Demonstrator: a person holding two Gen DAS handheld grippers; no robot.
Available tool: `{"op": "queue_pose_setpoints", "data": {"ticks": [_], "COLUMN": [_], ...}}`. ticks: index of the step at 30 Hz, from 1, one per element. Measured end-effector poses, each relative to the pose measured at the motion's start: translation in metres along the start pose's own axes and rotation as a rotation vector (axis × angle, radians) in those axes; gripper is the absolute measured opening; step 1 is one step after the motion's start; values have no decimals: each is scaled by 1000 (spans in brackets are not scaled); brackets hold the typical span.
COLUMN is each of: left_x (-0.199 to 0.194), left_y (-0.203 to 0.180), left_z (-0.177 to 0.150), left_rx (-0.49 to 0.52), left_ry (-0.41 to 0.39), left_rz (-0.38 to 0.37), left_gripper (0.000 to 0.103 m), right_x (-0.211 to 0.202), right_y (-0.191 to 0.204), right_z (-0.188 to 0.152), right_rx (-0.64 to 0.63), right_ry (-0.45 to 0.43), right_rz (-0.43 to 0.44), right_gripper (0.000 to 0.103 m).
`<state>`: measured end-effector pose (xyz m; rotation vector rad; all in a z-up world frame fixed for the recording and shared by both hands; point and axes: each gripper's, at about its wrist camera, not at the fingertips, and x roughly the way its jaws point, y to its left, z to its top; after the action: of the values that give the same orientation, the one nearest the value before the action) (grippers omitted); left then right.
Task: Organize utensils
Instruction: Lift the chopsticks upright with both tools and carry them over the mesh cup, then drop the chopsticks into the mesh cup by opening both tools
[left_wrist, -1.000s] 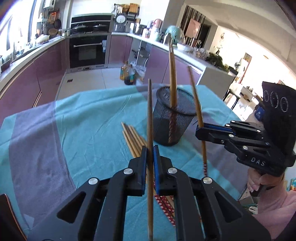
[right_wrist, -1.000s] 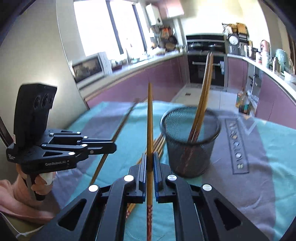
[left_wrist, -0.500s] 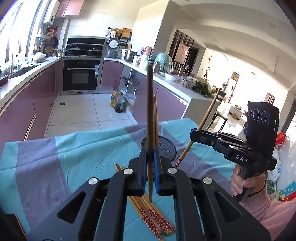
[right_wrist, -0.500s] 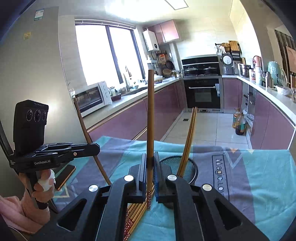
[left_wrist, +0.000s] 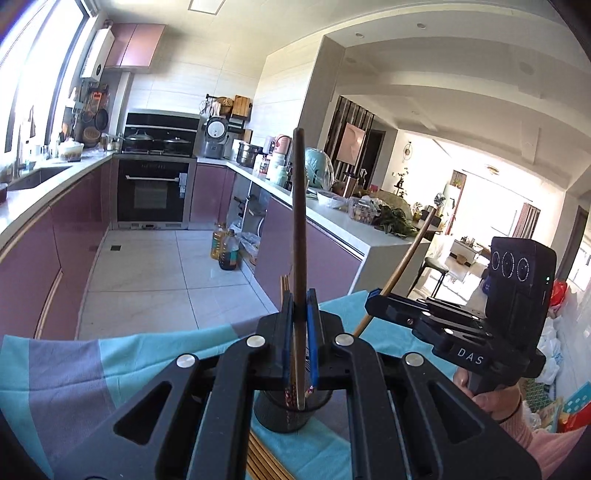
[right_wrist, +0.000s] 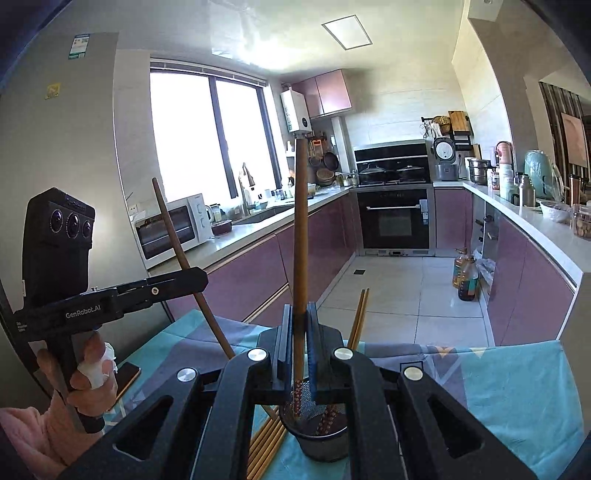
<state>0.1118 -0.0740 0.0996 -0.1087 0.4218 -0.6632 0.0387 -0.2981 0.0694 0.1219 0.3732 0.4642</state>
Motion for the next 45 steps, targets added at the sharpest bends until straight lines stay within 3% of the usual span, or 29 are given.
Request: {"op": "queue_pose_setpoints", "data": {"ticks": [7,14,21,29,32,34,45], "left_x": [32,58,92,117,117,111,61], "left_y": [-11,-20,-2,14,19,20,44], "left_z": [-11,-30,-47,-46,-51,-54,-67], "left_rx": [25,61,28,-34,-52,-58,-78], "left_ry": [65,178,288,306,302,293,211], "left_rz": [51,50,53,57,62,70,121], "left_gripper": [7,7,8,8,14,21,29], "right_x": [28,57,85,96,95,93,59], "right_y": [-2,0,-6,-14,-15,-16,-2], "right_z": [-16,-32,-48,-46,-46,-45,-49], "right_rx": [-2,6,27,70,86,85,36], "right_ry": [66,179,293,296,282,272,226], "right_rz": [-28,-16,-21,-44,-45,-46,15], "right_gripper": [6,6,6,7,13,14,25]}}
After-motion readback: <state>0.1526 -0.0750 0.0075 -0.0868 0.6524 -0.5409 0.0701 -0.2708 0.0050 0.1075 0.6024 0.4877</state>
